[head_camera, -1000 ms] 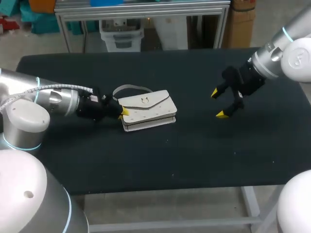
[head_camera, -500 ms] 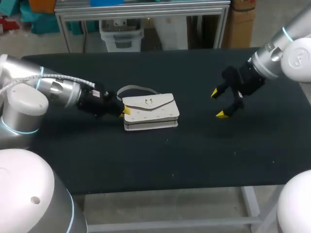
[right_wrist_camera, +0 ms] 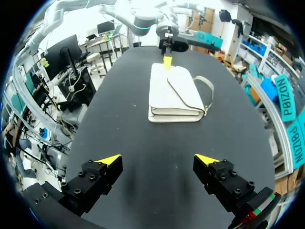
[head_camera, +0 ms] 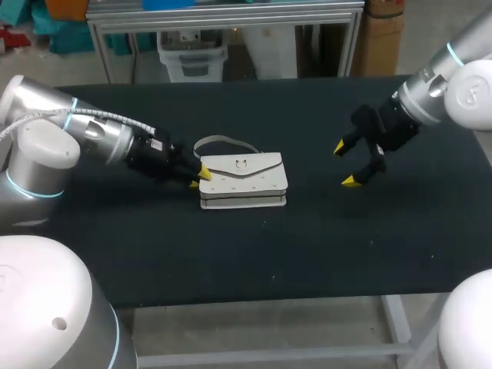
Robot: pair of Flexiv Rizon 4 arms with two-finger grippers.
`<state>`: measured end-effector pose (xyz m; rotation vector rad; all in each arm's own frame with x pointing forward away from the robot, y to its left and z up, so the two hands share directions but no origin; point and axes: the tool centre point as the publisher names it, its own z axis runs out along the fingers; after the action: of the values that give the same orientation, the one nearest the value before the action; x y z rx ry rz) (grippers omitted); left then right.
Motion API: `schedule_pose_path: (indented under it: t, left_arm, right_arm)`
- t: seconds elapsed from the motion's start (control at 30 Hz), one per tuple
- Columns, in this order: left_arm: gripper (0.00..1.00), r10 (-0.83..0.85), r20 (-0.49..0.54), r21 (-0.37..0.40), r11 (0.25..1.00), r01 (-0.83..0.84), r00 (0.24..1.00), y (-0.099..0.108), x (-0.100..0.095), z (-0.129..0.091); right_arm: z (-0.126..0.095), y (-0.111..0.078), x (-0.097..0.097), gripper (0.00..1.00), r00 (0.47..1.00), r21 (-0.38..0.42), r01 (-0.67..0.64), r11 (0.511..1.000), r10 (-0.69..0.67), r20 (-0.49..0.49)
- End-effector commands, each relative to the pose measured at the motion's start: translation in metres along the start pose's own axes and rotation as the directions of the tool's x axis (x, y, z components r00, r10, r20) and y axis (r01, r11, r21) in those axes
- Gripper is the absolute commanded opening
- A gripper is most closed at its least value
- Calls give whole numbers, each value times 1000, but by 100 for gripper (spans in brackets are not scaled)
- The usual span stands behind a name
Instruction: Pick up the bag, open it, inspect its contents, close it, and place it on the opposite side
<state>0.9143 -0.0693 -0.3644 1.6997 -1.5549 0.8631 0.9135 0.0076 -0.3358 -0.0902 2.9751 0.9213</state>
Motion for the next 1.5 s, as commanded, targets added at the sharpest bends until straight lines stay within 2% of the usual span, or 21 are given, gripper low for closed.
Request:
schedule_pose_path:
  t: [0.03,0.37,0.57,0.7,0.97,1.1,1.27,1.33,1.5]
  left_arm:
    - [100,-4,-9,31,999,4,1000,8,-1,-8]
    - [100,20,12,94,995,-21,1000,16,6,-39]
    - [100,57,139,88,994,-70,989,15,5,-59]
    - [100,108,220,70,990,-126,969,11,6,-70]
    - [100,221,389,-63,975,-214,894,10,9,-83]
    - [100,269,487,-135,963,-232,831,6,9,-90]
    - [100,269,487,-135,963,-232,831,6,9,-90]
    - [100,269,487,-135,963,-232,831,6,9,-90]
    - [100,269,487,-135,963,-232,831,6,9,-90]
  right_arm:
    - [0,0,0,100,1000,0,0,1000,0,-2]
    - [0,0,0,100,1000,0,0,1000,0,-2]
    - [-3,3,0,100,1000,13,5,1000,-5,12]
    - [-7,16,0,100,999,66,37,997,-40,31]
    - [-9,34,-2,100,997,136,60,989,-66,40]
    - [-7,44,-1,100,997,153,64,986,-71,39]
    - [-1,56,3,100,998,178,53,983,-58,25]
    - [2,59,5,100,999,212,19,977,-25,28]
    - [9,69,7,100,998,229,-52,972,45,34]
